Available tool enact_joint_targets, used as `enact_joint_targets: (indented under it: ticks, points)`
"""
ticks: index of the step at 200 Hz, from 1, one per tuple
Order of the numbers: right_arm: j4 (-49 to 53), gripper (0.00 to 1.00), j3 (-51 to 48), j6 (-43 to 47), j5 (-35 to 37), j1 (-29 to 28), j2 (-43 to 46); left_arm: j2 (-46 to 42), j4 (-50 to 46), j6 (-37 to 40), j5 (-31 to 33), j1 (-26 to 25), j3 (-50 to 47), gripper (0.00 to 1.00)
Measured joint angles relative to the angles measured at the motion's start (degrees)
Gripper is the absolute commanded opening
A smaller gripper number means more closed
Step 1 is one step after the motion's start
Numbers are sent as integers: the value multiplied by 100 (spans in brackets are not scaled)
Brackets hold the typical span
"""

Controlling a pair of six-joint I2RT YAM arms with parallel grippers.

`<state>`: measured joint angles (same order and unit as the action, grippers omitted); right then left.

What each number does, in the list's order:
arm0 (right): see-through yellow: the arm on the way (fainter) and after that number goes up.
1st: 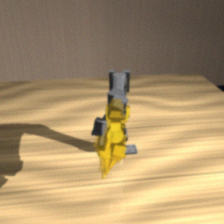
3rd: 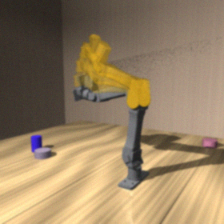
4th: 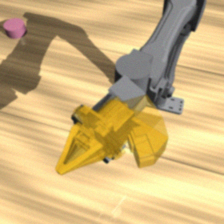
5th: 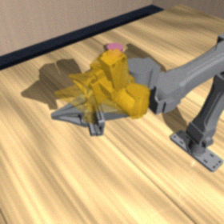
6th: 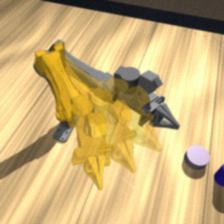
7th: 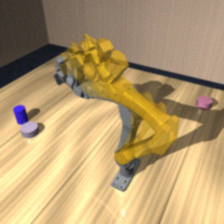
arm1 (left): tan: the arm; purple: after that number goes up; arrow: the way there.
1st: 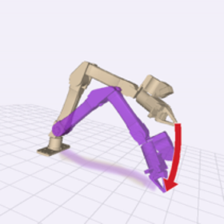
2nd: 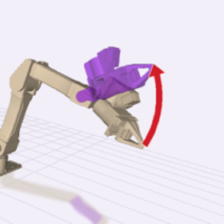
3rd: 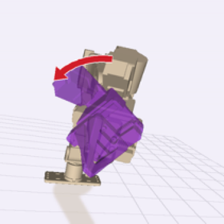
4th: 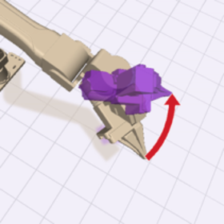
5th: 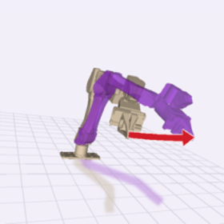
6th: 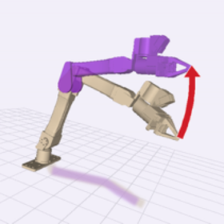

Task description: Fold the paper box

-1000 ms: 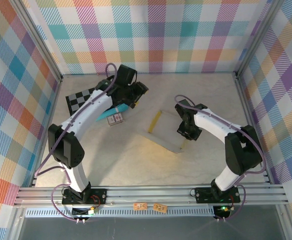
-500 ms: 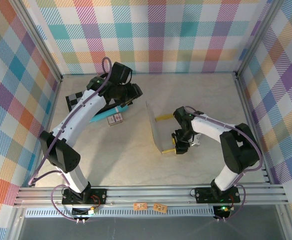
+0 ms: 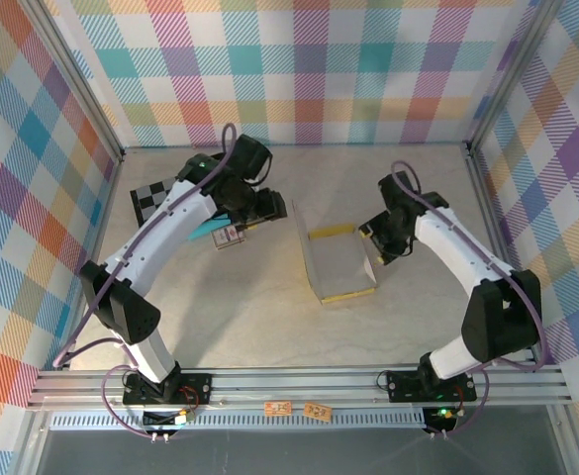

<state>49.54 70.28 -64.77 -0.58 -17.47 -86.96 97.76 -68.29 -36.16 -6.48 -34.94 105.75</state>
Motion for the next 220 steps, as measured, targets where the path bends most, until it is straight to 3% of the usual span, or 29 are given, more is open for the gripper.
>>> enact_joint_targets:
  ticks: [37, 83, 124, 151, 220]
  points:
    - [-103, 62, 186, 2627, 87, 136, -745, 2, -216, -13, -24, -457, -17, 60]
    - [-170, 52, 225, 3832, -144, 136, -1674, 317, -400, -22, 98, -763, 197, 59]
    - [-236, 39, 225, 4048, -332, 136, -1847, 452, -525, -24, 444, -942, 260, 60]
    - [-387, 22, 201, 3934, -485, 136, -1871, 452, -540, -22, 671, -940, 566, 60]
    - [-664, 7, -459, 2334, -632, 129, -1488, 177, -555, -17, 925, -719, 754, 60]
